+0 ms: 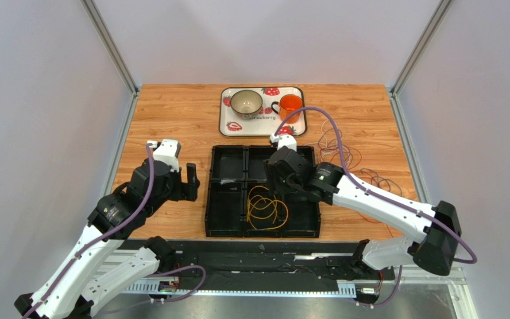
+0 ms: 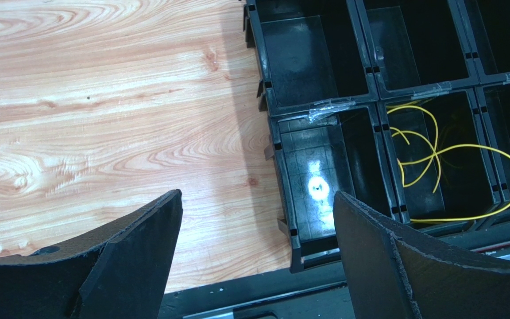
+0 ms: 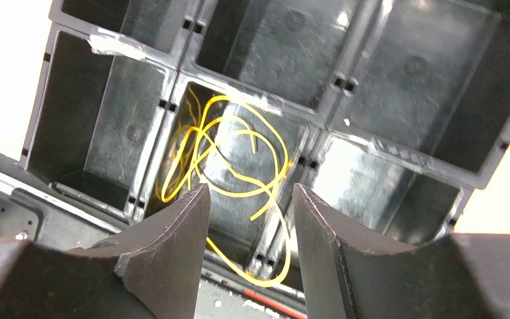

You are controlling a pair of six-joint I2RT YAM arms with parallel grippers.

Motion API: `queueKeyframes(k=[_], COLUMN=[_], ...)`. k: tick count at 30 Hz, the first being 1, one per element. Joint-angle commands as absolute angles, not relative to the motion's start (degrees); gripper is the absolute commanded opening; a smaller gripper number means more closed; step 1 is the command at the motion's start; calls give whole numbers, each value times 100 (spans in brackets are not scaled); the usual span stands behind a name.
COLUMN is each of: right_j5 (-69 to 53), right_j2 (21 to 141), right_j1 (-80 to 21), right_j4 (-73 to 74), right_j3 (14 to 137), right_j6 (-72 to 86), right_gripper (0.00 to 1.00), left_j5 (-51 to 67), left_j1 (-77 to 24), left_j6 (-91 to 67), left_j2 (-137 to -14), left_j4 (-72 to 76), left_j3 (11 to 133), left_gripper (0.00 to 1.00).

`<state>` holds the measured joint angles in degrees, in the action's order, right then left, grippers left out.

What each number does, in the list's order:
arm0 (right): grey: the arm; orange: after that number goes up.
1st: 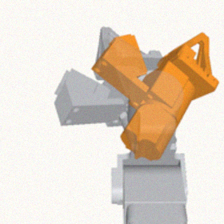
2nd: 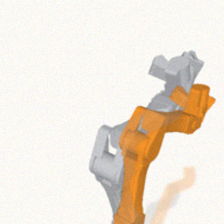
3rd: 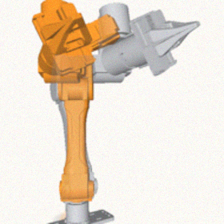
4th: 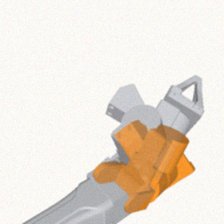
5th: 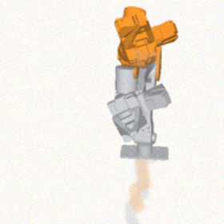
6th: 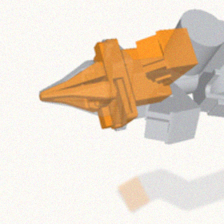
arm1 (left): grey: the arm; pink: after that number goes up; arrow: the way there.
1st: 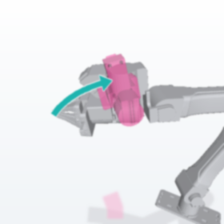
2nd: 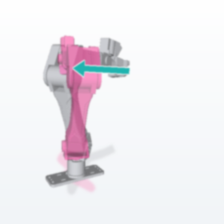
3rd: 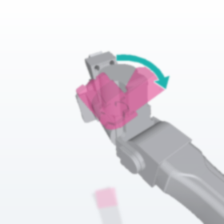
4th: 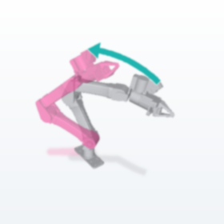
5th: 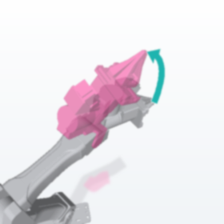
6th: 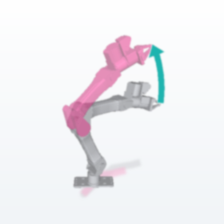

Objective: Untangle the cables

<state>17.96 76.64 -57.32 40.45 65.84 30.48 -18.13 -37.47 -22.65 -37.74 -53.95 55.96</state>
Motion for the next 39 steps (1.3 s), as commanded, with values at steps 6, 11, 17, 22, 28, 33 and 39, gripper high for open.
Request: queueKeyframes(k=[6,11,17,22,28,33,39], right_j5=[1679,1714,1407,1292,1205,1107,993], right_j2=[7084,6900,6856,6838,6847,6917,7075], right_j1=[-5757,-5757,-5748,-5774,-5766,-5766,-5766], right_j4=[4368,4473,4290,4166,4078,3981,3920], right_j3=[5792,5581,5265,5186,5133,5247,5510], right_j6=[3867,4008,3981,3981,3981,3929,3832], right_gripper=[49,48,43,41,24,8,1], left_j5=[-1784,-1784,-1793,-1802,-1811,-1819,-1811], left_j1=[-3762,-3762,-3762,-3762,-3762,-3762,-3762], left_j6=[-2285,-2285,-2285,-2303,-2303,-2303,-2294], left_j2=[-3762,-3762,-3779,-3788,-3806,-3788,-3797], left_j4=[-5282,-5291,-5291,-5300,-5309,-5309,-5309], left_j3=[5590,5590,5590,5590,5599,5599,5599], left_gripper=[92,92,92,92,92,92,92])
